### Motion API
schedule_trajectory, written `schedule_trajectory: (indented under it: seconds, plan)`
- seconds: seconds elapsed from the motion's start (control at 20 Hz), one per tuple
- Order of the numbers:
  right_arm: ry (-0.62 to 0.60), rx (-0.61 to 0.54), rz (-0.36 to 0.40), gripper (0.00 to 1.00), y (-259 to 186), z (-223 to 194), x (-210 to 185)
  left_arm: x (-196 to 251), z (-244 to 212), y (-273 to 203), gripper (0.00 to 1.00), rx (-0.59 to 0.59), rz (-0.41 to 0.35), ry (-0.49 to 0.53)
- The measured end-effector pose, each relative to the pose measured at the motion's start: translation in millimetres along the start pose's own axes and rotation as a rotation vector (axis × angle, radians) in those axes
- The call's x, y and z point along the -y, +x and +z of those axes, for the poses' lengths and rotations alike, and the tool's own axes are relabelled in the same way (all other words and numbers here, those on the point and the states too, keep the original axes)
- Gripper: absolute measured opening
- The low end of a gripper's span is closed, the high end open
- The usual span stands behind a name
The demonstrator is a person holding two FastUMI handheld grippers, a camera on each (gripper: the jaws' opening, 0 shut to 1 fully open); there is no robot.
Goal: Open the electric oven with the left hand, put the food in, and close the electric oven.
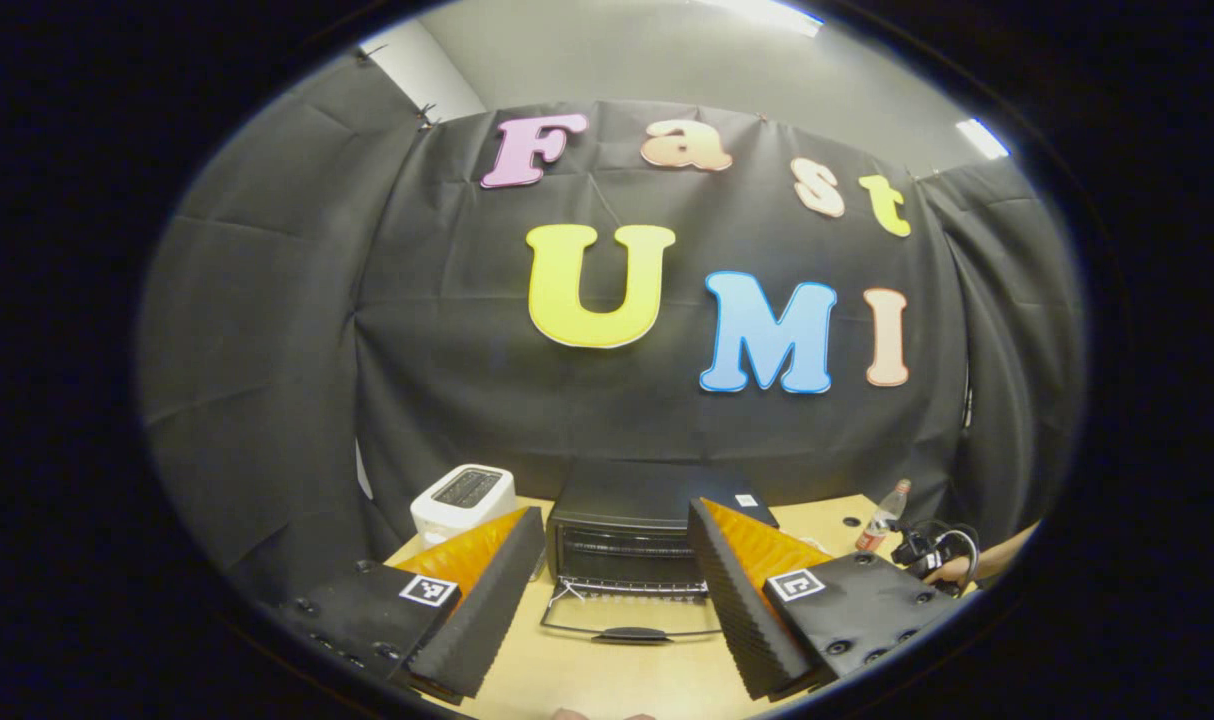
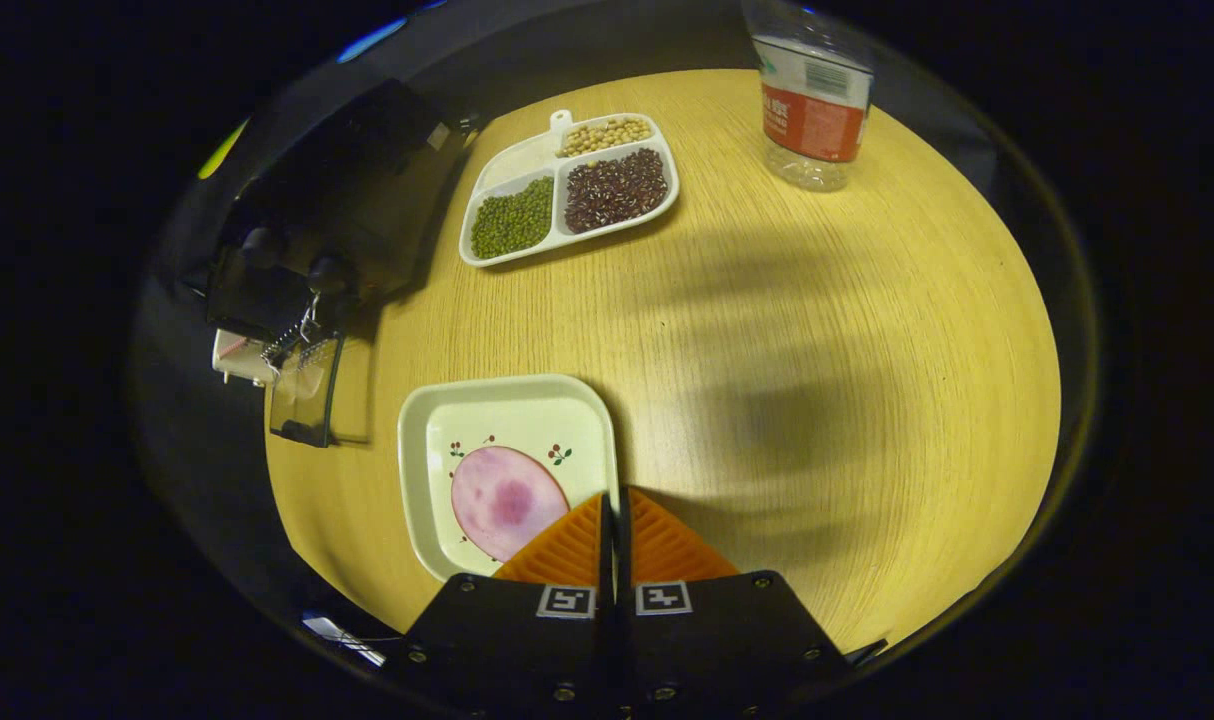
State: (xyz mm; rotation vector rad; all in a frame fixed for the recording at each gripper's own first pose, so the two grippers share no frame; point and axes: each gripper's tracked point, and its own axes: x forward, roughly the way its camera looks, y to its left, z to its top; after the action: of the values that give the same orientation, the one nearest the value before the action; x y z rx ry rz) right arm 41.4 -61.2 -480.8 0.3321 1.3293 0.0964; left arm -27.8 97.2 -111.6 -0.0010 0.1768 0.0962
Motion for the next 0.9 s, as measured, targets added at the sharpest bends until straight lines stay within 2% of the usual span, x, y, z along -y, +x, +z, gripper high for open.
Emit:
schedule_trajectory:
  seconds: [0.25, 0.3, 0.55, 0.7, 0.9]
  plan:
    - [0.240, 0.018, 0.281, 0.01, -10, -11, -23, -2, 11, -3, 1.00, 0.010, 0.021, 0.003]
    - [0.280, 0.028, 0.333, 0.00, -13, -15, -24, -2, 14, -3, 0.97, 0.014, 0.024, 0.007]
    - [0.491, 0.124, 0.532, 0.00, -27, -23, -38, 2, 22, -8, 1.00, 0.029, 0.027, 0.019]
    - [0.582, 0.204, 0.581, 0.00, -46, -27, -43, 8, 30, -9, 1.00, 0.047, 0.013, 0.008]
    - [0.594, 0.282, 0.522, 0.00, -62, -38, -56, 16, 38, -6, 1.00, 0.072, -0.024, -0.004]
